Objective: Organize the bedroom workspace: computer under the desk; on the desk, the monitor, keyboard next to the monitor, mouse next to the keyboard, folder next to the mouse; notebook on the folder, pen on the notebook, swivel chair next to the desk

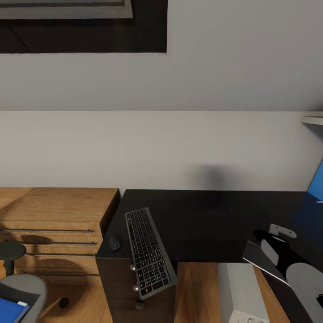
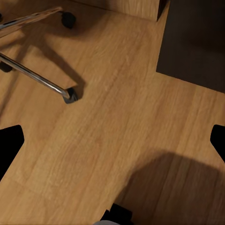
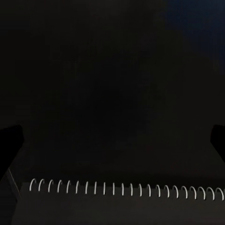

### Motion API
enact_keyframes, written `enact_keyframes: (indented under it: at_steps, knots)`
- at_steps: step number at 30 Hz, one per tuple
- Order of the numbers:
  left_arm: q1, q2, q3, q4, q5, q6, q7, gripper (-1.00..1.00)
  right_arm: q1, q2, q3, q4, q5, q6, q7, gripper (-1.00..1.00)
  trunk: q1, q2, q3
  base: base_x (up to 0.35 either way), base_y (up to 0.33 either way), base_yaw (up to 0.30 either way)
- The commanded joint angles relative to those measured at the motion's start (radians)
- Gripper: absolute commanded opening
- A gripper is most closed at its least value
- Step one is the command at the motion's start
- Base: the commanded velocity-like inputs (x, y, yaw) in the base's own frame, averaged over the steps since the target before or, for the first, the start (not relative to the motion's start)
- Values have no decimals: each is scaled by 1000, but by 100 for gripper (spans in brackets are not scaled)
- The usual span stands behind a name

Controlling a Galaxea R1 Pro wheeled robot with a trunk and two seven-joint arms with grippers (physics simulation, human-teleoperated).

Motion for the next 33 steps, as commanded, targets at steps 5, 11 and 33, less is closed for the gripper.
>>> enact_keyframes:
  at_steps: [5,11,33]
  knots:
    - [-1,-3,-13,-3,5,2,10,100,0,2,5,-4,-9,7,-7,100,0,-1,-1,0,0,0]
    - [-1,4,-12,-56,5,7,11,100,0,1,4,-4,-9,7,-8,100,0,-1,-1,0,0,0]
    - [120,339,134,-926,222,483,321,100,0,-5,5,-4,-7,7,-8,100,0,-1,-1,0,0,0]
